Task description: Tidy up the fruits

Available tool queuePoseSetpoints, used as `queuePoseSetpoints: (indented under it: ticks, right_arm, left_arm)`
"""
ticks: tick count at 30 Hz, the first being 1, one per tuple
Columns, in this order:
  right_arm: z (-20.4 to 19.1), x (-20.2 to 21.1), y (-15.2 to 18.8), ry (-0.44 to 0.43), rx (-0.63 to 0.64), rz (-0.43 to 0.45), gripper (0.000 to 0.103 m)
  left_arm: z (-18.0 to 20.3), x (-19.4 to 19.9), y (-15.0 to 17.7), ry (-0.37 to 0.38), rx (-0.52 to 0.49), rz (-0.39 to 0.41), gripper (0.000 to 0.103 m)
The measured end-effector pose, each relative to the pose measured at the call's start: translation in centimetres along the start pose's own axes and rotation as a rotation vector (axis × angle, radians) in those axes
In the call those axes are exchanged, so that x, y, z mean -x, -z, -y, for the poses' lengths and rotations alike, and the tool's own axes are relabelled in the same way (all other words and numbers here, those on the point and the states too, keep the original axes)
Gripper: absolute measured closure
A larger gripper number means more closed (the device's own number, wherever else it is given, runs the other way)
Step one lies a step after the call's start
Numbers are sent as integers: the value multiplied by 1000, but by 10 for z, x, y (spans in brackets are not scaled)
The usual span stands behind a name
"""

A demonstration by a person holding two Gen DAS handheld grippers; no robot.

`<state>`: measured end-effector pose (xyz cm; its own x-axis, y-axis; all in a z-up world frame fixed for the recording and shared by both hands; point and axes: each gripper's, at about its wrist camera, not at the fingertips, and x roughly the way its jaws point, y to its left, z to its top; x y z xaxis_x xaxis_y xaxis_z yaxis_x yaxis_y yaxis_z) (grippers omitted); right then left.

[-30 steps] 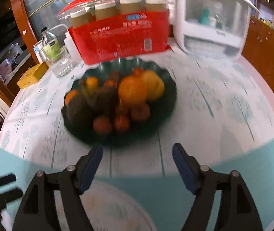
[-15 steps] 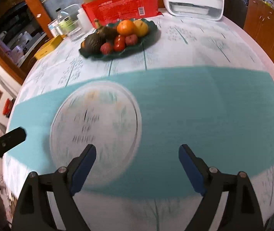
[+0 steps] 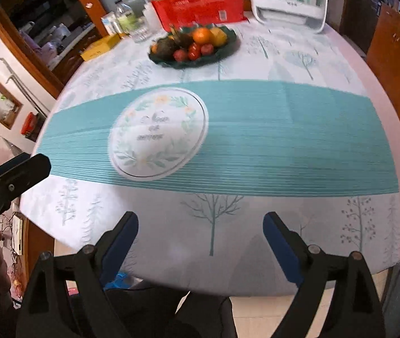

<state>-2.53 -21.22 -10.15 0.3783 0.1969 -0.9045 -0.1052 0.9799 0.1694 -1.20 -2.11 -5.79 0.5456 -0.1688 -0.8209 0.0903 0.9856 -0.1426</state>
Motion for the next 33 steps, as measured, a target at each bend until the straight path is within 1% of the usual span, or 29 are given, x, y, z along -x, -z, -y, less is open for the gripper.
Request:
queuePoseSetpoints:
  ticks: [5,7,9,12,16,20,26,33]
  right_arm:
    - [-9,44,-2,-9,7,46,11]
    - [-14,64,-1,-24,34,88,10]
    - [-20,81,3,-7,68,135,9]
    - [-21,93,12,1,76,182,8]
    - [-17,95,19,-2,52,200,7]
    - [-16,95,24,3,40,202,1]
    - [-24,92,25,-13,47,186,0]
    - [-28,86,28,-25,36,163,0]
  left_arm:
    - [17,38,-2,-53,-20,68,1]
    - [23,50,1,-79,-13,95,1]
    - [30,58,6,-128,-14,132,1]
    - [38,64,12,-158,-24,159,1]
    - [35,64,17,-198,23,174,1]
    - [30,62,20,-224,61,165,1]
    - [24,63,26,-262,81,161,1]
    - [26,64,32,-266,65,154,1]
